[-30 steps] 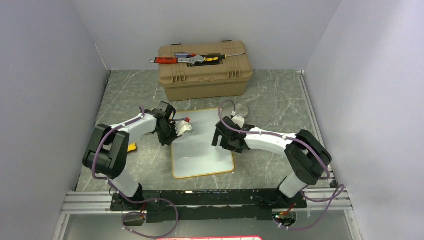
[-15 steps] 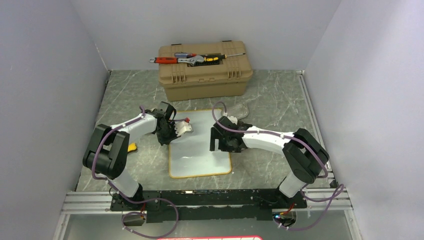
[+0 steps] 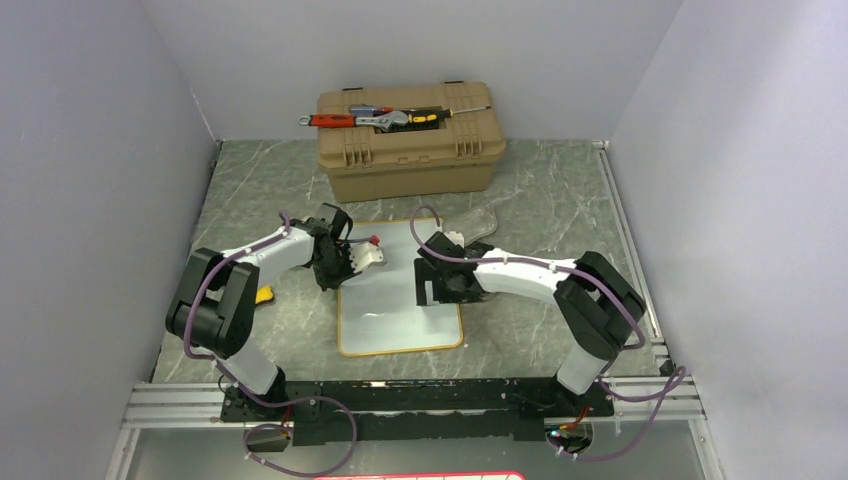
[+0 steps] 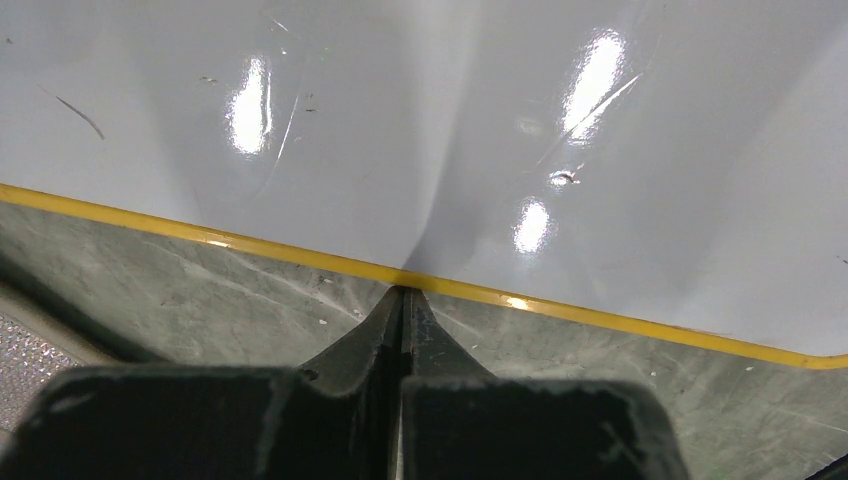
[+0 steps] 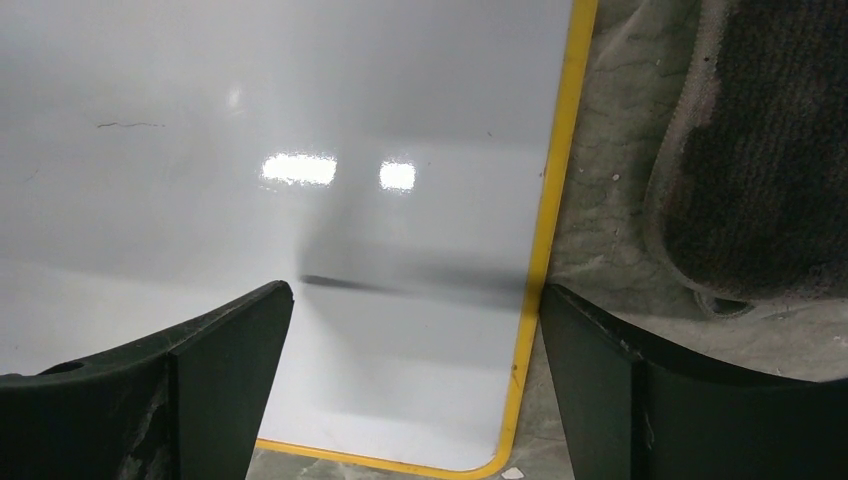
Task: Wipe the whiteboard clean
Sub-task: Adjust the whiteboard at the center of the board.
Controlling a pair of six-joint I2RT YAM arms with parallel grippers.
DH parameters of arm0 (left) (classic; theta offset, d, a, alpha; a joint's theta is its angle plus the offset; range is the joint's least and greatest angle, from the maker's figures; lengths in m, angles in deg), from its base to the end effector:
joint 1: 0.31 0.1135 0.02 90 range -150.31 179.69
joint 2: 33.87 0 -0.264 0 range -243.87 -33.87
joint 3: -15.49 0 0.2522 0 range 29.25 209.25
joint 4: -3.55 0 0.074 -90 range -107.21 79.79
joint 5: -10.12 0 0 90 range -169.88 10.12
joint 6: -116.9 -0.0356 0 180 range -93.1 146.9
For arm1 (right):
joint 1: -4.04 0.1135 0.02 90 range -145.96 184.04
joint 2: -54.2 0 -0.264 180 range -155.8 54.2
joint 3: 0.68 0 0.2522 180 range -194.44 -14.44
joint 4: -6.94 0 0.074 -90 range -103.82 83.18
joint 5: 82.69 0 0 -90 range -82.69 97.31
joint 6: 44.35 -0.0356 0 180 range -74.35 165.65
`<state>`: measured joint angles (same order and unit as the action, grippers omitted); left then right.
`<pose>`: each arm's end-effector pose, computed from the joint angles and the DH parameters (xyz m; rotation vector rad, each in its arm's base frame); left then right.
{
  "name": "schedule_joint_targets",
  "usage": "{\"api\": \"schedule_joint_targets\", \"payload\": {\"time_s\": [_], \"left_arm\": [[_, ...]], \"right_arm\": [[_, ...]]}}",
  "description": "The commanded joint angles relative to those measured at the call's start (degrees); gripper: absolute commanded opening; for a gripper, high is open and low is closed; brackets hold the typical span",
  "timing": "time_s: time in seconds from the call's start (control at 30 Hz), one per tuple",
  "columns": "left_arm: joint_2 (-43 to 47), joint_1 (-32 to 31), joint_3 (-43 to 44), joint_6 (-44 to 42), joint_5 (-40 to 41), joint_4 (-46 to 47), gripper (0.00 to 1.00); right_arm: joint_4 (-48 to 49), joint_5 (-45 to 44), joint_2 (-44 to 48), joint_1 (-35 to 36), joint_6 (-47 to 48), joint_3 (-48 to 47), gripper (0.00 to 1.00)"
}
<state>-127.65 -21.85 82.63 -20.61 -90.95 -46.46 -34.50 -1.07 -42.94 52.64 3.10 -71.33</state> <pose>0.2654 -0.1121 0.1578 1.6508 2.3423 -0.1952 0.2152 0.2363 0.1617 -0.1062 2.7571 0.2428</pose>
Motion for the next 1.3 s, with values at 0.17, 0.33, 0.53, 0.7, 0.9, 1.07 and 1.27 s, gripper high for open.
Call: {"api": "schedule_joint_targets", "payload": {"time_s": [0.17, 0.33, 0.53, 0.7, 0.9, 1.07, 1.27], "left_arm": [[-4.72, -1.57, -3.32, 0.01, -6.16, 1.19, 0.06], [-5.08, -2.02, -3.24, 0.34, -6.84, 1.12, 0.06], [-4.84, -3.12, -3.22, 0.66, -7.28, 1.14, 0.06], [-5.35, -4.56, -2.39, 1.33, -7.44, 0.83, 0.06], [-6.25, -6.32, -1.41, 2.4, -7.37, 1.01, 0.06], [-6.65, -7.23, -1.21, 2.83, -7.26, 1.31, 0.06], [-7.42, -8.36, -0.25, 3.46, -7.18, 1.25, 0.06]], "right_arm": [[36.26, 23.85, 8.11, -5.59, -12.86, 17.06, 0.97], [41.08, 27.47, 13.21, -7.14, -15.34, 17.09, 0.97], [43.94, 28.67, 16.16, -7.62, -18.72, 18.13, 0.96], [46.81, 28.9, 19.77, -8.28, -22.07, 20.0, 0.96], [46.84, 29.21, 22.94, -8.26, -23.45, 19.07, 0.96], [46.84, 29.2, 24.24, -8.27, -24.2, 19.77, 0.96], [49.53, 29.08, 26.47, -8.26, -26.82, 22.21, 0.95]]}}
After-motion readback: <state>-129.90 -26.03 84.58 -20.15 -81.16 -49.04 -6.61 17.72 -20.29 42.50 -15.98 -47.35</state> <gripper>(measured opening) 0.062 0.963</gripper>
